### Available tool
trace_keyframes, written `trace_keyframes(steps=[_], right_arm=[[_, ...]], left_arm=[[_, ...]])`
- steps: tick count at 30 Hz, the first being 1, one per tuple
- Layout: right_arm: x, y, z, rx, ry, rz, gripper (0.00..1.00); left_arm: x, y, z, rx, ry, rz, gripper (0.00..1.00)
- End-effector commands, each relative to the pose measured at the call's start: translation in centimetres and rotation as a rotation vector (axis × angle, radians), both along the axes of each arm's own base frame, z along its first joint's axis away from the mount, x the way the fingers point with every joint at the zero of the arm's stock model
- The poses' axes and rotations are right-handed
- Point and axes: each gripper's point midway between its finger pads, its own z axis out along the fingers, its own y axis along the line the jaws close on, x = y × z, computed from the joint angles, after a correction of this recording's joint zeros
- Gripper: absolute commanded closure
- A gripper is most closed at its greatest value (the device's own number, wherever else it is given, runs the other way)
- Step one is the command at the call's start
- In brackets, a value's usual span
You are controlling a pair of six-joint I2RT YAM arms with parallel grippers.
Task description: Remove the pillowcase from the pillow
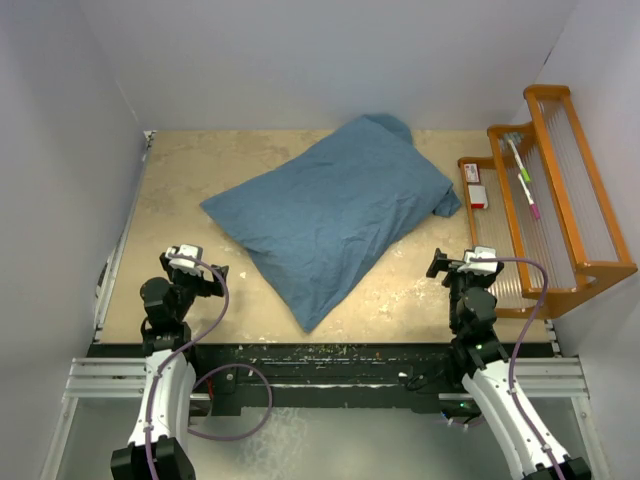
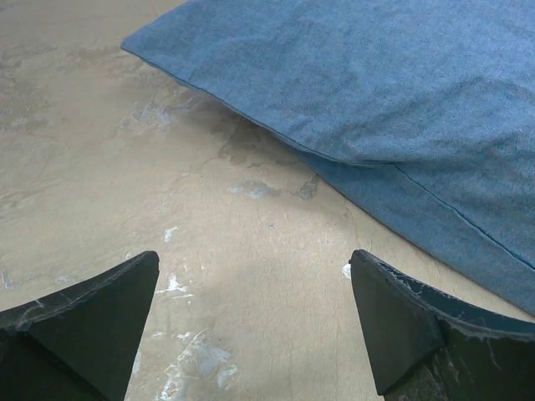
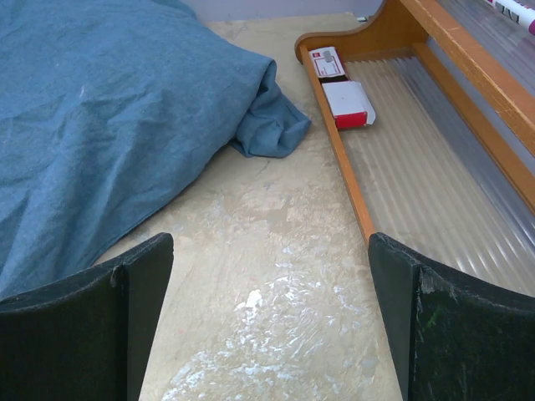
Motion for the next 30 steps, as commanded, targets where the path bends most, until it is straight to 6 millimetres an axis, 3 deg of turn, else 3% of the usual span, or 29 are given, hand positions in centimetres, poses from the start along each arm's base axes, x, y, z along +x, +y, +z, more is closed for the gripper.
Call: trace_keyframes(steps=[1, 6, 9, 11, 13, 18, 20, 22, 23, 26, 30], right_arm=[[0.2, -0.3, 1.2, 0.011, -0.049, -0.02, 0.0], [0.2, -0.3, 1.3, 0.01, -0.049, -0.021, 0.0], [0.0, -0.9, 2.2, 0.013, -0.038, -0.055, 0.0], [0.4, -0.8, 3.9, -0.019, -0.01, -0.053, 0.0], [1.0, -0.6, 5.8, -0.016, 0.0, -0.051, 0.0], [1.9, -1.5, 12.5, 0.373, -0.153, -0.208, 0.0], [1.7, -1.7, 14.4, 0.467, -0.183, -0.236, 0.0], [1.4, -1.6, 14.3, 0.608, -0.178, -0.272, 0.0], [1.4, -0.8, 14.1, 0.645, -0.156, -0.237, 0.0], [2.8, 2.4, 14.9, 0.51, -0.145, -0.012, 0.0], [6.2, 5.0, 13.5, 0.496, 0.006, 0.044, 0.0]], left_arm=[[0.6, 0.1, 2.4, 0.029, -0.078, -0.008, 0.01], [0.6, 0.1, 2.3, 0.03, -0.075, -0.008, 0.01], [0.7, 0.0, 2.3, 0.03, -0.073, -0.01, 0.01], [0.7, 0.2, 2.6, 0.027, -0.081, 0.0, 0.01], [0.9, 0.6, 4.9, 0.022, -0.086, 0.026, 0.01], [2.3, 2.2, 11.6, 0.163, 0.001, 0.032, 0.01], [2.7, 2.7, 13.4, 0.244, 0.088, -0.008, 0.01], [2.6, 2.6, 13.8, 0.26, 0.214, -0.063, 0.01], [2.8, 2.4, 14.2, 0.258, 0.256, -0.094, 0.01], [3.1, 0.9, 15.5, 0.211, 0.321, -0.204, 0.01], [2.3, -0.9, 17.3, 0.176, 0.296, -0.302, 0.01]])
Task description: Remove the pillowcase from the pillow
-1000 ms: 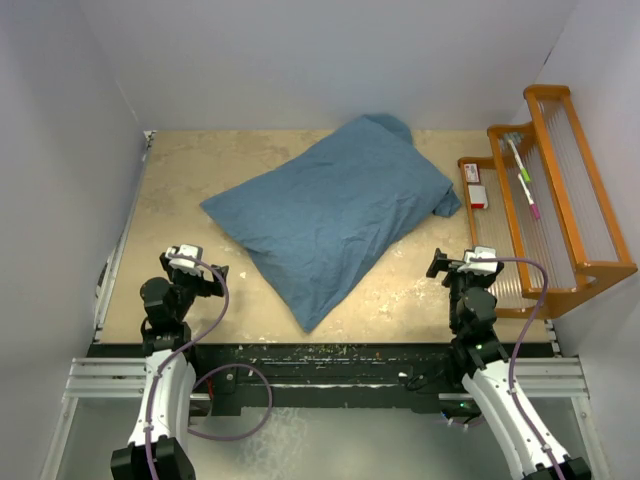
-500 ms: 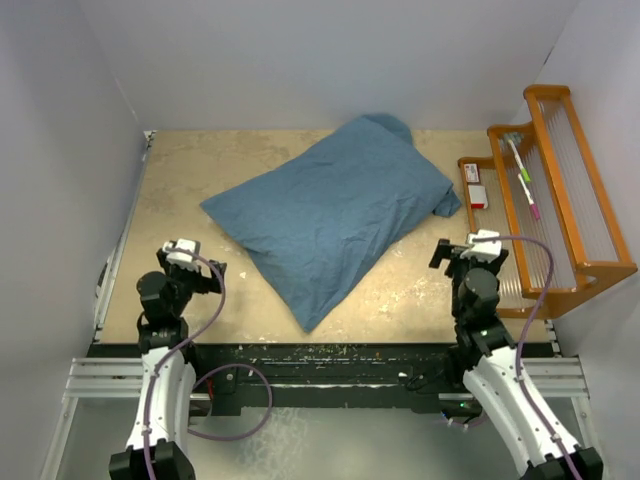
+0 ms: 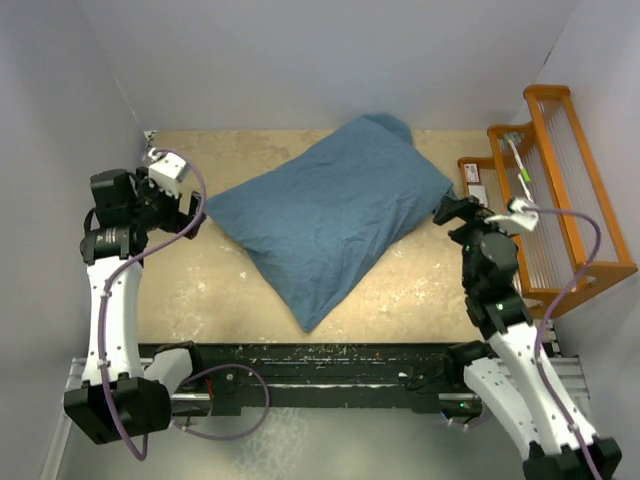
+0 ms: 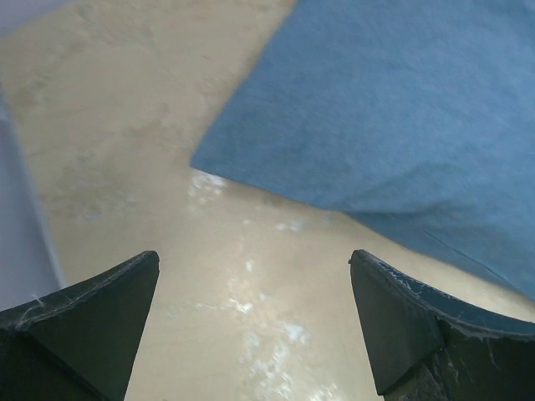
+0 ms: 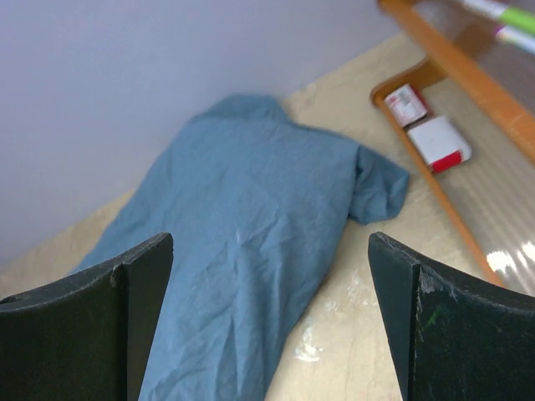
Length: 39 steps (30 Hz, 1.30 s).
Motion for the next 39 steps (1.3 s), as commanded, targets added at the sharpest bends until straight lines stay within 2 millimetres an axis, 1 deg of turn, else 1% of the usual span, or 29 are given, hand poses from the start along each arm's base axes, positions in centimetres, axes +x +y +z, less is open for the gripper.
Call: trace_keyframes(steps=[1, 4, 5, 9, 10, 11, 12, 16, 19, 23, 26, 28, 29, 31, 34, 36, 37, 39], right_arm=[[4.2, 3.7, -1.8, 0.012, 0.159, 0.133, 0.0], [7.1, 4.5, -3.9, -0.001, 0.301, 0.126, 0.0], [7.9, 4.6, -4.2, -0.005, 0.326, 0.121, 0.0], [10.5, 4.3, -5.7, 0.021, 0.405, 0.079, 0.01], [10.9, 4.1, -7.0, 0.022, 0.444, 0.064, 0.01], [11.1, 3.8, -7.7, 0.023, 0.463, 0.052, 0.01], [11.9, 3.7, -7.5, 0.028, 0.46, 0.039, 0.01], [13.3, 3.1, -9.8, 0.028, 0.501, 0.022, 0.01], [14.3, 3.1, -11.2, 0.045, 0.521, 0.045, 0.0], [15.4, 3.0, -13.9, 0.053, 0.582, 0.076, 0.01], [16.0, 3.8, -15.5, 0.061, 0.601, 0.118, 0.02], [16.2, 4.4, -16.4, 0.057, 0.621, 0.152, 0.04], [16.6, 4.6, -16.5, 0.037, 0.614, 0.171, 0.07], [16.9, 6.3, -16.7, 0.045, 0.597, 0.233, 0.14], [17.1, 9.2, -16.4, 0.023, 0.574, 0.323, 0.29], [16.8, 11.9, -15.6, -0.018, 0.555, 0.388, 0.41], [16.4, 13.7, -15.1, -0.039, 0.543, 0.425, 0.48], [15.5, 16.4, -13.9, -0.051, 0.513, 0.481, 0.62]], left_arm=[[-3.4, -3.0, 0.2, -0.05, 0.093, -0.164, 0.01], [-3.9, -3.4, 1.1, -0.046, 0.092, -0.198, 0.01], [-4.1, -3.5, 1.1, -0.042, 0.105, -0.207, 0.01], [-4.7, -3.3, 0.1, -0.01, 0.151, -0.235, 0.01], [-4.7, -3.3, -0.2, -0.005, 0.16, -0.239, 0.01], [-4.8, -3.3, -0.4, -0.005, 0.169, -0.239, 0.01], [-4.9, -3.3, -0.6, -0.007, 0.178, -0.241, 0.01], [-5.8, -3.9, -1.1, -0.021, 0.203, -0.277, 0.01], [-6.8, -4.5, -1.3, -0.019, 0.208, -0.322, 0.01], [-7.8, -4.7, -1.8, -0.01, 0.23, -0.351, 0.01], [-8.2, -4.5, -1.8, -0.003, 0.254, -0.351, 0.01], [-8.3, -4.5, -1.6, 0.001, 0.261, -0.348, 0.01], [-8.4, -4.4, -1.5, 0.0, 0.261, -0.343, 0.01], [-8.3, -4.5, -1.1, -0.009, 0.256, -0.328, 0.01], [-8.3, -4.6, -0.5, -0.027, 0.254, -0.318, 0.01], [-8.2, -4.6, -0.1, -0.036, 0.254, -0.31, 0.01], [-8.2, -4.6, 0.1, -0.037, 0.25, -0.307, 0.01], [-8.0, -4.4, 0.5, -0.034, 0.245, -0.293, 0.01]])
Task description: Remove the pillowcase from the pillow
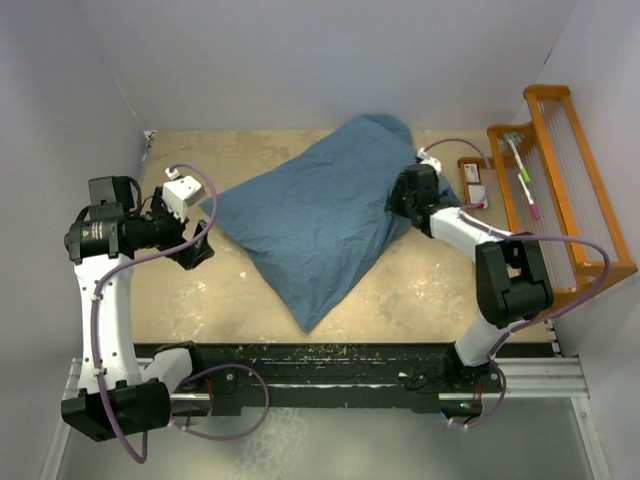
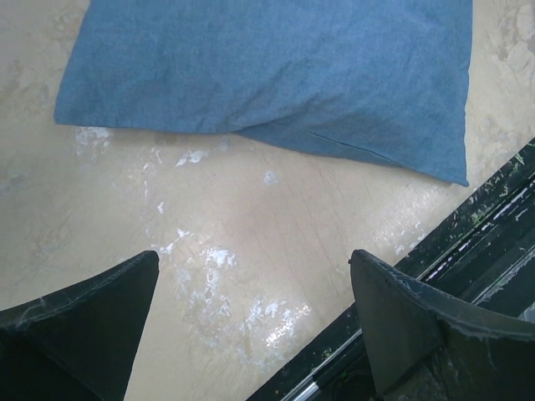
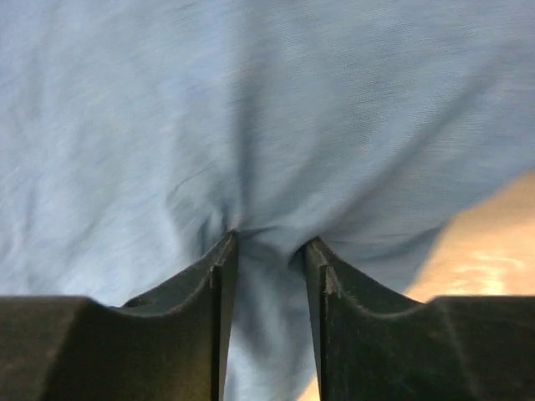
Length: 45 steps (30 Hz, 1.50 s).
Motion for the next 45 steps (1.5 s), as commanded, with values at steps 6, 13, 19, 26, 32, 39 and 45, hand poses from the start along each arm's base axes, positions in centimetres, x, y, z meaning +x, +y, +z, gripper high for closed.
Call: trace_keyframes(steps=[6, 13, 19, 26, 32, 39, 45], right_arm=[[-5.1, 14.6, 8.0, 0.117, -0.205, 0.283, 0.95], [-13.5, 23.5, 8.2, 0.142, -0.162, 0.431, 0.96], [-16.1, 24.1, 8.7, 0.11, -0.087, 0.457, 0.51], [-5.3, 10.1, 13.2, 0.009, -0.154, 0.152, 0.01], [-0.8, 4.0, 7.7, -0.09, -0.006, 0.046, 0.0], [1.0, -2.5, 1.6, -0.176, 0.138, -0.075, 0.03], [1.4, 0.4, 0.5, -0.098, 0.088, 0.083, 0.45]], left_arm=[[0.7, 0.2, 2.8, 0.007, -0.064, 0.034, 0.01], [1.0, 0.7, 2.4, 0.034, -0.073, 0.041, 0.01], [1.0, 1.0, 2.0, 0.055, -0.064, 0.033, 0.01], [0.8, 0.7, 2.1, 0.045, -0.055, 0.011, 0.01], [0.3, 1.2, 1.0, 0.082, -0.038, 0.011, 0.01], [-0.4, 1.2, 0.9, 0.109, -0.035, -0.019, 0.01], [-0.2, 1.1, 0.4, 0.099, -0.02, -0.027, 0.01]])
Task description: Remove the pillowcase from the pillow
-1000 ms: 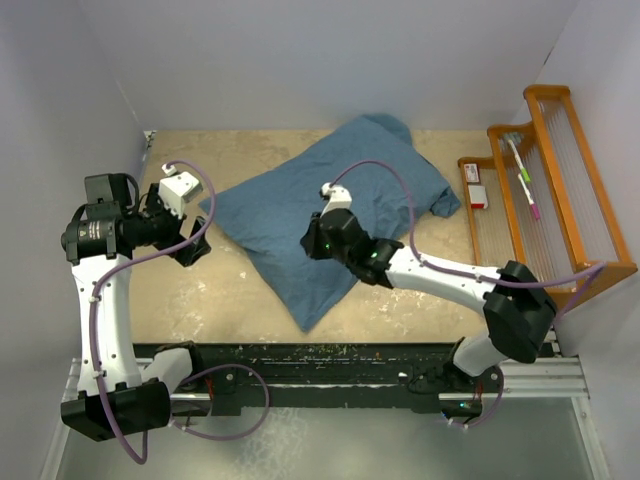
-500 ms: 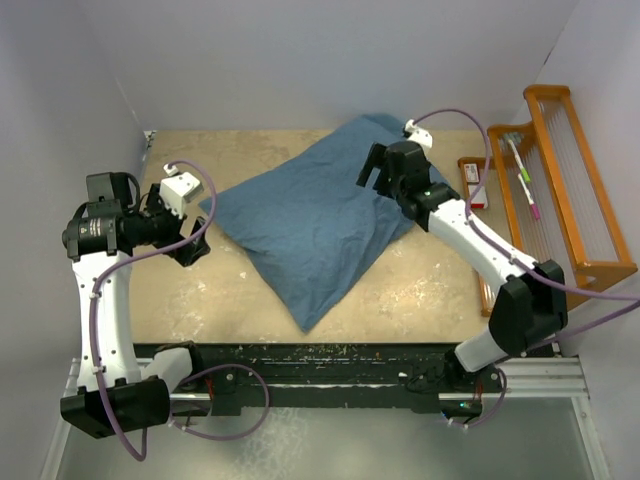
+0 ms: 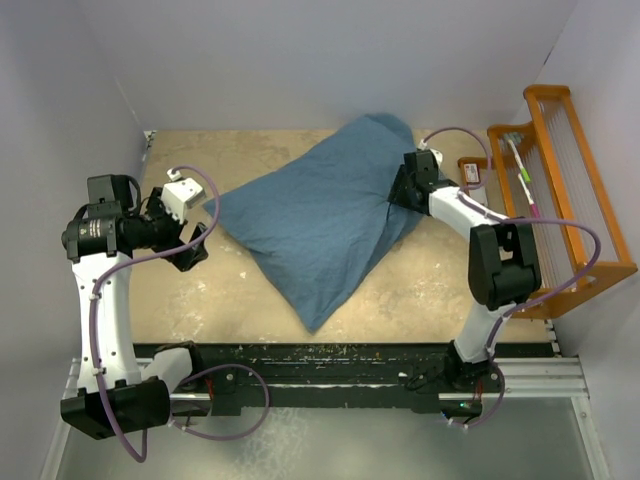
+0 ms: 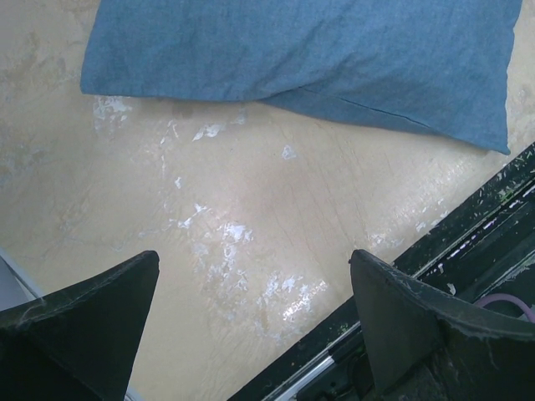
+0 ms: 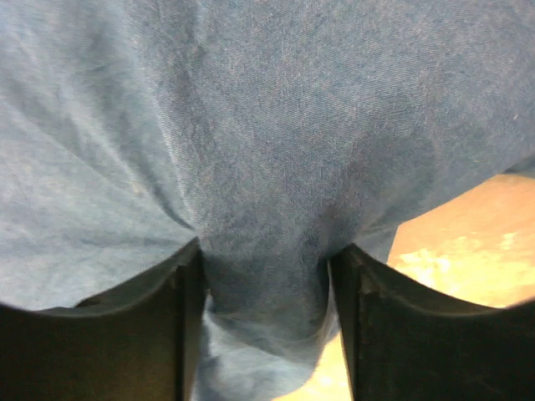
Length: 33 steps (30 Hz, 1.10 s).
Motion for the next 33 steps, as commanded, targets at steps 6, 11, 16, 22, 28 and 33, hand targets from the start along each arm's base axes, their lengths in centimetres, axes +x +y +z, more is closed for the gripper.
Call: trace_keyframes(steps=[6, 11, 16, 22, 28, 33], right_arm=[[-3.2, 10.3, 3.1, 0.165, -0.12, 0.234, 1.0], [-9.6, 18.1, 4.6, 0.376, -0.136, 0.178, 1.0], [-15.0, 25.8, 6.0, 0.475, -0.102, 0.263, 0.94], [-16.9, 28.2, 11.3, 0.578, -0.118, 0.393, 0.38], [-15.3, 18.5, 12.3, 0.542, -0.184, 0.285, 0.29], [-13.8, 11.5, 7.4, 0.45, -0.121, 0.196, 0.29]], left_arm=[[0.8, -0.1, -0.1, 0.006, -0.021, -0.029, 0.01], [1.3, -0.9, -0.9, -0.044, -0.005, -0.068, 0.01], [1.1, -1.9, -3.2, -0.01, 0.073, -0.163, 0.01], [0.1, -3.0, -7.4, 0.156, 0.129, -0.283, 0.01], [-0.6, -5.3, -10.1, 0.212, 0.15, -0.399, 0.01], [-1.0, -7.8, -13.8, 0.336, 0.165, -0.488, 0.01]])
